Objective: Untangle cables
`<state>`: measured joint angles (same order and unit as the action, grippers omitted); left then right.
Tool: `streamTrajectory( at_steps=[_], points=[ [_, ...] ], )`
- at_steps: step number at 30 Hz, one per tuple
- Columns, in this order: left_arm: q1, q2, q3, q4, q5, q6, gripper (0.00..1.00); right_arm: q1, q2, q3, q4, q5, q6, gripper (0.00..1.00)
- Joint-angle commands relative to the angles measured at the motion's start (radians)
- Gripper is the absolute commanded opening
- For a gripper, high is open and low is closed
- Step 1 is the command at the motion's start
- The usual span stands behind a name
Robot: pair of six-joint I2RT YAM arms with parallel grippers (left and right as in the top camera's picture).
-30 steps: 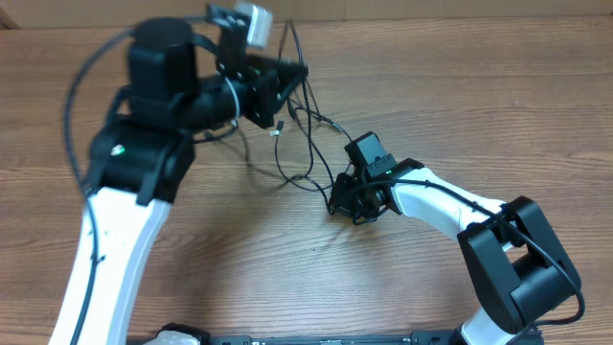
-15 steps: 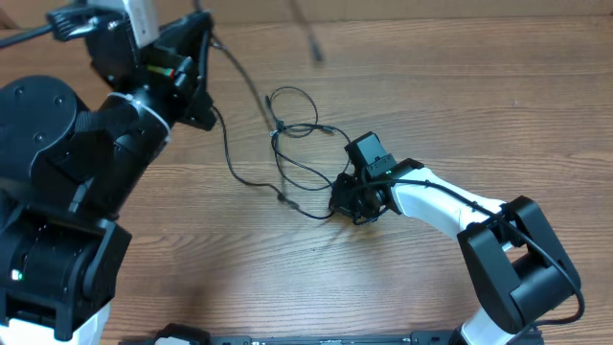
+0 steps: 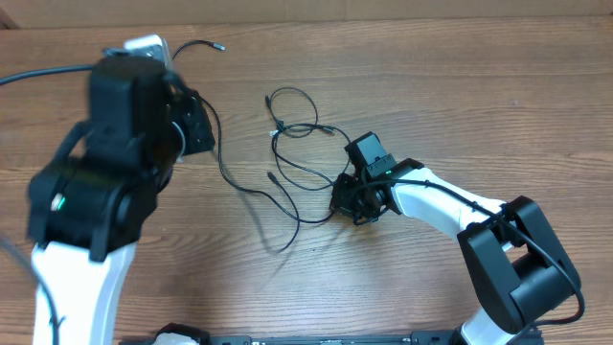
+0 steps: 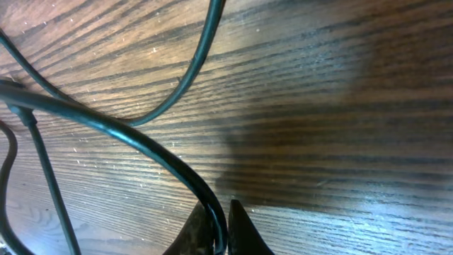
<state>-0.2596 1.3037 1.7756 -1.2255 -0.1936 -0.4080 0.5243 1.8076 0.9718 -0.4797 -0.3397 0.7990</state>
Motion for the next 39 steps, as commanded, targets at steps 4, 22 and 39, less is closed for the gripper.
streamTrajectory(
  at_steps=[4, 22, 39],
  points=[
    [0.006, 0.158, 0.011, -0.207, -0.039, -0.102, 0.04, 0.005, 0.008, -0.005, 0.004, 0.007, -0.008, 0.08],
    [-0.032, 0.539, -0.375, -0.194, 0.333, 0.076, 0.04, 0.005, 0.008, -0.005, 0.004, 0.007, -0.008, 0.11],
    [-0.045, 0.54, -0.57, -0.043, 0.533, 0.238, 0.06, 0.005, 0.008, -0.005, 0.005, 0.007, -0.008, 0.17]
  ],
)
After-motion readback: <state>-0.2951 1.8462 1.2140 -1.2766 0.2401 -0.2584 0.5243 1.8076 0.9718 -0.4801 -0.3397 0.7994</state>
